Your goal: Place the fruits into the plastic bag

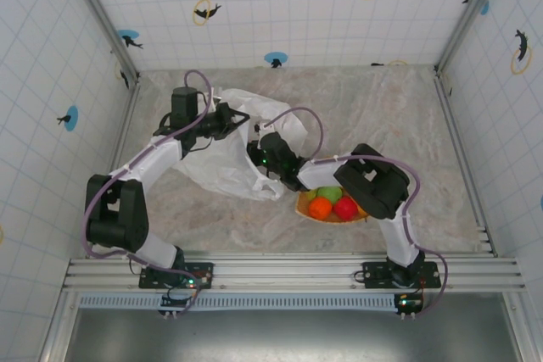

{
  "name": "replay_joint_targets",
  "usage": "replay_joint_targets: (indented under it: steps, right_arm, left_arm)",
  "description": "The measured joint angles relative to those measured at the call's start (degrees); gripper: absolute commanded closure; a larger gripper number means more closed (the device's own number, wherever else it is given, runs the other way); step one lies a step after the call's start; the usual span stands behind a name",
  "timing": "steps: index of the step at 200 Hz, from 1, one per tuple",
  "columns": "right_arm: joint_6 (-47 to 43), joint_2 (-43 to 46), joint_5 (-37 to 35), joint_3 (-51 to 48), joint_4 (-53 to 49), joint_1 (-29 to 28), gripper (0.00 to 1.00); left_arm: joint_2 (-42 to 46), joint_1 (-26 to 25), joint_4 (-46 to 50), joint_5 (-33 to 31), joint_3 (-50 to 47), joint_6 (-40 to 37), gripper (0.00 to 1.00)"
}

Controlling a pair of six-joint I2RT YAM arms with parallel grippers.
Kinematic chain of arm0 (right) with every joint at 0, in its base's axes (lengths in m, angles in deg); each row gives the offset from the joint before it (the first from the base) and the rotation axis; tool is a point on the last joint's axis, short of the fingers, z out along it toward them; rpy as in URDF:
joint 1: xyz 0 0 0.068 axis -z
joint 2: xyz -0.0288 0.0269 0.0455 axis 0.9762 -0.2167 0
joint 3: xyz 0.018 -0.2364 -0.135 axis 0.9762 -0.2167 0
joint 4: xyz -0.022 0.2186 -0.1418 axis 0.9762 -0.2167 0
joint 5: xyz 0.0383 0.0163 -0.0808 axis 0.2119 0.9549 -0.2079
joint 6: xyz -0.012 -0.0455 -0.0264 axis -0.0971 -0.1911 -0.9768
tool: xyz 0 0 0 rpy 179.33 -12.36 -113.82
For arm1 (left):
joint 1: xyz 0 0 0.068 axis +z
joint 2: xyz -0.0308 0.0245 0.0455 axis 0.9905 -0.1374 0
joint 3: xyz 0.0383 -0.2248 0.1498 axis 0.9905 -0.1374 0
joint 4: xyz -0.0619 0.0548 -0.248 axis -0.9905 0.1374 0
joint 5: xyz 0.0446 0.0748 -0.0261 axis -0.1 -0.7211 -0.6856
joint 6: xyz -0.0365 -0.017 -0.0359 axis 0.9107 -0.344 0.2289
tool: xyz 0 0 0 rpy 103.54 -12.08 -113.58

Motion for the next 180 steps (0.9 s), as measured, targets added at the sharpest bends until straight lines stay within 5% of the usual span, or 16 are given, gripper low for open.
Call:
replay_joint_targets:
  steps: [37,78,180]
  right_arm:
    - [-0.1,2.8,4.1,-1.9,-1.0,2.2,0.17]
    - [-4.2,12.2,5.1,-6.1,-5.5,3.5,0.21]
    - [-23.3,36.0,0.5,-11.1,-34.8,3.6,0.20]
  left_arm:
    - [-0.7,0.0,0.0,0.1,0.0,-0.2,1.00]
    - [-1.4,0.0,2.4,0.2,0.4,-3.2,1.00]
    - [-2.0,0.0,9.0,-2.4,1.6,-15.3,1.00]
